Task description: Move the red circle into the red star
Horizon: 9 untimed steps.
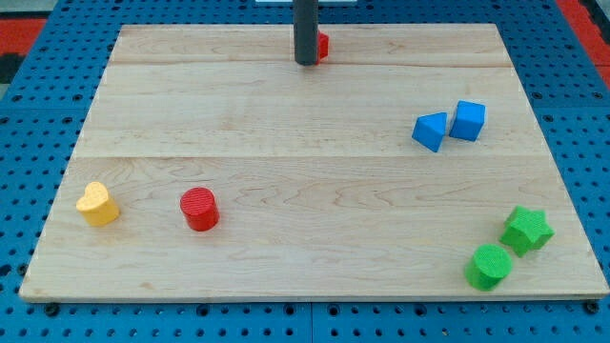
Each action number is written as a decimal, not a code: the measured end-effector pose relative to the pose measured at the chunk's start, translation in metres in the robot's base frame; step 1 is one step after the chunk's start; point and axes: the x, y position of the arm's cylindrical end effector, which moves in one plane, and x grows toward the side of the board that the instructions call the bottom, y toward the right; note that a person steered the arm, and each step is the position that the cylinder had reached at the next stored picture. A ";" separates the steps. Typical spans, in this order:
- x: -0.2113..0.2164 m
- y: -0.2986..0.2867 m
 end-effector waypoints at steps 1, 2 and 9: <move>0.049 0.043; 0.154 0.017; 0.010 -0.057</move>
